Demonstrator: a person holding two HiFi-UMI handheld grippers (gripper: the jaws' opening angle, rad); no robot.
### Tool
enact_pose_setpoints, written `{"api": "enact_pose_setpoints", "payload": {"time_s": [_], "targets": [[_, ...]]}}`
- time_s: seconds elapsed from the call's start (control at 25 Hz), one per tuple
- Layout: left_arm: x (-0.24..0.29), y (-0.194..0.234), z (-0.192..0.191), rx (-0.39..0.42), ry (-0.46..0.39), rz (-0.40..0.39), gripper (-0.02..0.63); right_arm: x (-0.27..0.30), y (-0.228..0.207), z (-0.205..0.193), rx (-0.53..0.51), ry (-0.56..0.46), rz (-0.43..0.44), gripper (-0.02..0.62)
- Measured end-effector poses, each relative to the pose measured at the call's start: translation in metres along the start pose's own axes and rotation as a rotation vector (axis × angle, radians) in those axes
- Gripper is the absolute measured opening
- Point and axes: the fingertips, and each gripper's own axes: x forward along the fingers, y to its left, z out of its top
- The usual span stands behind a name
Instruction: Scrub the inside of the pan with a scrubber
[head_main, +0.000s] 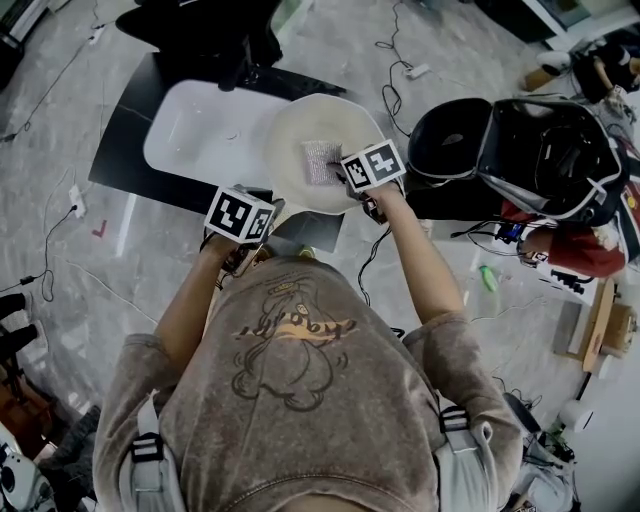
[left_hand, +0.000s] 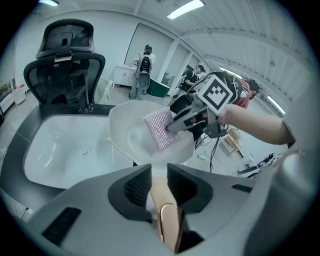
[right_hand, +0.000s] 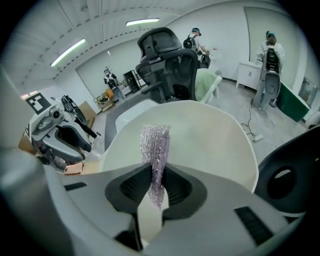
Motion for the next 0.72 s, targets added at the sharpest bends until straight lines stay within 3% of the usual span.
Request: {"api": "enact_pose_setpoints", "payload": {"time_s": [0.08,0.12,0.36,0.52,0.72], "targets": [[-0.011,-0.001,0.009,0.009,-0.046,0.022,0.031,-0.011,0.006,0.0,0.022,-0.055,-0.006,0.086],[-0.017,-0.003,0.013,0.013,-0.071,0.025,0.017,-0.017,0.01,0.0,0.028,-0.084,-0.01,0.086],[-0.05,-0.004,0.055,0.07,-0.265,0.083,0.017,-0.055,0.029,0.017,0.038,-0.273,-0.065,0.086],[-0.072,-0.011,0.084,0.139,-0.445,0.124,0.017,-0.082,0.047,0.028,-0.027,-0.4,-0.137,0.086],[-0.092,-0.016,0.104,0.155,-0.602,0.14,0.017,-0.12,0.073,0.041,-0.072,-0.618,-0.195,0.086]]}}
